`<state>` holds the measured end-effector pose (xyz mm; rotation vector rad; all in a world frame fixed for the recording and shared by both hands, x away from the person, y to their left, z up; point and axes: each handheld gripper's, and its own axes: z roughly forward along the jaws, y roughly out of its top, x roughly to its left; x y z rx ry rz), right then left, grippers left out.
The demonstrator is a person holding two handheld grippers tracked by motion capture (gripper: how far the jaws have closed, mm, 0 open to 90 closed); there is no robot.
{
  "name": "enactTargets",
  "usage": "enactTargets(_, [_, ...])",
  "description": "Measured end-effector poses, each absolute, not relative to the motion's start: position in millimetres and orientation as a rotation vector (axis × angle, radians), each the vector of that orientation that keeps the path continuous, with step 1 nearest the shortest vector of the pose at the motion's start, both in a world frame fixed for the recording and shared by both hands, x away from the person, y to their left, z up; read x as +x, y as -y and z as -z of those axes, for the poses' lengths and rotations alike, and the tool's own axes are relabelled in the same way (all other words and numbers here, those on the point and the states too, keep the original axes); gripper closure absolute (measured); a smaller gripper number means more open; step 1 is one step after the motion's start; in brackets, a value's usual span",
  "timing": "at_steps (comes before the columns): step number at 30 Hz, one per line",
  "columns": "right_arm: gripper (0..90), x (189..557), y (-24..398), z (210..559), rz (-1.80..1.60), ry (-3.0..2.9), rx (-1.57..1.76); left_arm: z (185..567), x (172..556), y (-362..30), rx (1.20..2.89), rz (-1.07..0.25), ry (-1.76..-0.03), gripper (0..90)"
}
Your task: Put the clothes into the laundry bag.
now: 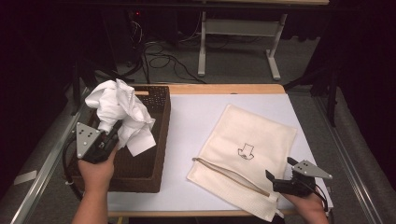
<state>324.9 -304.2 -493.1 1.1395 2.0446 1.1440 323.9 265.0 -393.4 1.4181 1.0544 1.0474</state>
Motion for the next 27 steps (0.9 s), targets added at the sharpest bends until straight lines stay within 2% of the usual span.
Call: enactTargets(27, [3.8,324.3,302.6,492.4,-1.149,-2.042,1.124,351.9,305.6,-237.5,1.342,-1.111,-0.905,76.0])
